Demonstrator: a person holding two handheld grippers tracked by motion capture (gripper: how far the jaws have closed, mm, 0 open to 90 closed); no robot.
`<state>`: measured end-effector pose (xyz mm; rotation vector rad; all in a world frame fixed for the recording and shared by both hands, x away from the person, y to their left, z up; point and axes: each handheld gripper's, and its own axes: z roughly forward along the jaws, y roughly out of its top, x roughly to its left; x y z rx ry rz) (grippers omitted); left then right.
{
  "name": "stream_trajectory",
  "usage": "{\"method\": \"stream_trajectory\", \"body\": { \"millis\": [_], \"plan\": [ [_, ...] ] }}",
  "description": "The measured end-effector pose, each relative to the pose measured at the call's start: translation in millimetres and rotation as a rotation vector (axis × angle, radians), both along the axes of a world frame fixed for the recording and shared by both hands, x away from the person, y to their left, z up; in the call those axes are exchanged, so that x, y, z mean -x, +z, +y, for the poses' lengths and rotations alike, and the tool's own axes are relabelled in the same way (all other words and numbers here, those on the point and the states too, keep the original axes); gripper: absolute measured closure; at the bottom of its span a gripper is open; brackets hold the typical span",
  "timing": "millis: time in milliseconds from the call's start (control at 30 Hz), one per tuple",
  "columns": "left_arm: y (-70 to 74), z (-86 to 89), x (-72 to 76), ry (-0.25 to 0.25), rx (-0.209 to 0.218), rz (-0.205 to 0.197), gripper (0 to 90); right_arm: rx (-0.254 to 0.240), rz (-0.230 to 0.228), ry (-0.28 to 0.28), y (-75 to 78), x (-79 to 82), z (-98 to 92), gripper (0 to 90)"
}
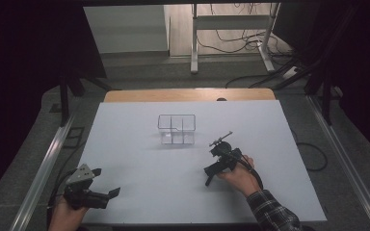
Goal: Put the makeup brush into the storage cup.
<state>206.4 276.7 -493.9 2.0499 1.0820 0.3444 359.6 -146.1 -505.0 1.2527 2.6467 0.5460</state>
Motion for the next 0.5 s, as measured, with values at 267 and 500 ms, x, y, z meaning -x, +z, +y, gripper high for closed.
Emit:
{"method": "stream_trajectory", "body": {
  "millis": [267, 500],
  "plan": [
    [-0.1, -0.4, -0.2, -0.003, -0.001, 0.003, 0.1, 0.019, -0.001, -0.006, -4.2, -0.7, -0.7, 6.2],
    [-0.4, -0.6, -0.3, -0.003, 0.0, 0.004, 0.1, 0.033, 0.003, -0.002, -5.2, -0.8, -0.5, 10.9]
  ]
}}
